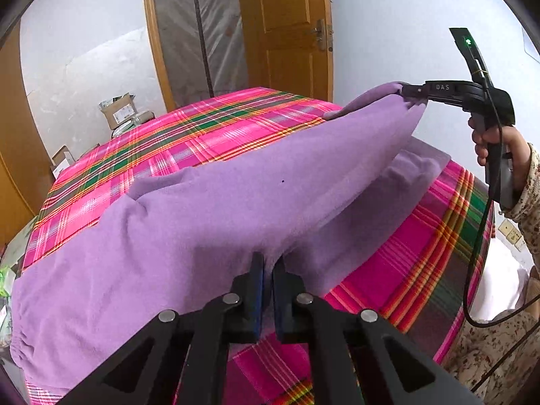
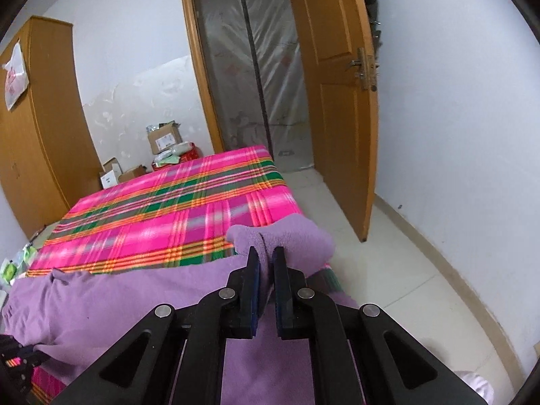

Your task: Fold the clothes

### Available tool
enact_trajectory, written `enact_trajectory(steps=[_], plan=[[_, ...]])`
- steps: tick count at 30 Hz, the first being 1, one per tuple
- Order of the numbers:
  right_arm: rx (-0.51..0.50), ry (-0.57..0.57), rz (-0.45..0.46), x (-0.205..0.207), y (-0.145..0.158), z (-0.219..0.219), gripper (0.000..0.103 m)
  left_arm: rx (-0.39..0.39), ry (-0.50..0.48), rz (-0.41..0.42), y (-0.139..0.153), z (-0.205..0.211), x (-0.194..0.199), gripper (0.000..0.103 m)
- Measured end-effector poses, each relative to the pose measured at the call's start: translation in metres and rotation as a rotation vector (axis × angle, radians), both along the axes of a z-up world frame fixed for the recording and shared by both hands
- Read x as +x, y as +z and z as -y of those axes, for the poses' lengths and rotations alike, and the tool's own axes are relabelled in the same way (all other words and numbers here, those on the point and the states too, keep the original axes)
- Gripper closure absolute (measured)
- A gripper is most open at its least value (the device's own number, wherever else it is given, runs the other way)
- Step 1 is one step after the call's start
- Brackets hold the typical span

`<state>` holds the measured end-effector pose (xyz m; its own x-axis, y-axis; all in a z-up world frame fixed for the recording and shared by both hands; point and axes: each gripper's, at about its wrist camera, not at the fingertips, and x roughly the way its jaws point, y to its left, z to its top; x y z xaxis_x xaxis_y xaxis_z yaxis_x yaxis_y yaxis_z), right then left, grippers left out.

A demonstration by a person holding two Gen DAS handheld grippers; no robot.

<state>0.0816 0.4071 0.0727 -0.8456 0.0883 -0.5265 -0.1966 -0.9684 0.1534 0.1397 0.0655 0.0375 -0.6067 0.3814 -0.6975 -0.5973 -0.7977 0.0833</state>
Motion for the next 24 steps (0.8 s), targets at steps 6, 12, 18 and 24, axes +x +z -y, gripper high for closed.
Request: enact_trajectory(steps=[6, 12, 18, 24], plan=[[-0.016, -0.030, 0.023, 0.026, -0.017, -0.004, 0.096, -0.020, -0.024, 0.010, -0.007, 0.003, 0.007, 0.098], [-0.046, -0.053, 0.073, 0.038, -0.041, -0.011, 0.096, -0.043, -0.025, 0.025, -0.017, 0.001, 0.006, 0.098], [-0.057, -0.052, 0.114, 0.041, -0.056, -0.012, 0.095, -0.061, -0.031, 0.029, -0.021, 0.001, 0.006, 0.098], [-0.089, -0.043, 0.148, 0.045, -0.065, -0.020, 0.094, -0.102, -0.053, 0.023, -0.020, -0.002, 0.010, 0.098]])
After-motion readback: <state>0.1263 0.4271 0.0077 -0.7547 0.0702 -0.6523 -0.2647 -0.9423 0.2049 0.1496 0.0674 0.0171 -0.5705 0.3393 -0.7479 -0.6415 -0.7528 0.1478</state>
